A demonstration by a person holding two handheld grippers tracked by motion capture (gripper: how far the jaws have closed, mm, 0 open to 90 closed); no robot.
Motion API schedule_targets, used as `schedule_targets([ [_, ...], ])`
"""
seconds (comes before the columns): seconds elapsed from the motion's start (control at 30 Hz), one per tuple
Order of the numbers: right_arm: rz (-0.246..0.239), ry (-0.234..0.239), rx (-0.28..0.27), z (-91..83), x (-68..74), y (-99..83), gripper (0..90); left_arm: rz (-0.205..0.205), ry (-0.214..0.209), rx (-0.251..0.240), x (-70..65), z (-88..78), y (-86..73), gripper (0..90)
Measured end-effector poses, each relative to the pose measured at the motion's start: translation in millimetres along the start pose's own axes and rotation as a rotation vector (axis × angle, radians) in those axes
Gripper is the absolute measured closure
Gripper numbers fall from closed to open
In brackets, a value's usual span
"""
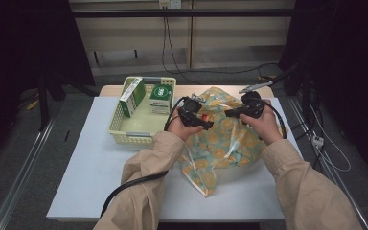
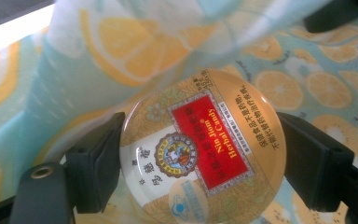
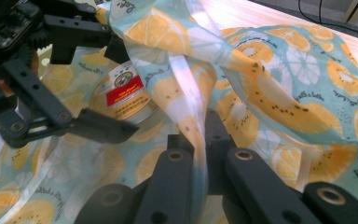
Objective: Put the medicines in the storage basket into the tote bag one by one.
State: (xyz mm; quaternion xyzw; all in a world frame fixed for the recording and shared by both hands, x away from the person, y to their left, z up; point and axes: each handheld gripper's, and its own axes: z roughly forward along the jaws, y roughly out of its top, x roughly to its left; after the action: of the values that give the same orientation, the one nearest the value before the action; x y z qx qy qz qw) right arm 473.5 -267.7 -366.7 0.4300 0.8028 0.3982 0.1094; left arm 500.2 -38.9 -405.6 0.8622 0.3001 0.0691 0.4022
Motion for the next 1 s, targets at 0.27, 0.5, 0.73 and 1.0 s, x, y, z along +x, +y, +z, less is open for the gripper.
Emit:
schedule_targets([
  [0.27, 0.014, -0.001, -0.013, -1.9, -5.1, -0.8, 90.0, 0.019, -0.029, -0.004, -10.9, 11.9, 0.1, 20.6],
  [0.5, 0.022, 0.008, -0.013, -1.0, -5.7, -1.4, 90.0, 0.023, -0.015, -0.011, -10.7, 31.8, 9.6, 20.6],
  [0.73, 0.026, 0.011, -0.011, 3.2, -6.1, -0.6, 90.0, -0.006, -0.018, -0.08, -0.8, 61.6, 23.2, 19.1],
  [1.0, 0.042, -0.01, -0.009, 7.1, -13.0, -5.0, 90.0, 0.005, -0.039, -0.064, -6.6, 42.5, 12.6, 14.7],
])
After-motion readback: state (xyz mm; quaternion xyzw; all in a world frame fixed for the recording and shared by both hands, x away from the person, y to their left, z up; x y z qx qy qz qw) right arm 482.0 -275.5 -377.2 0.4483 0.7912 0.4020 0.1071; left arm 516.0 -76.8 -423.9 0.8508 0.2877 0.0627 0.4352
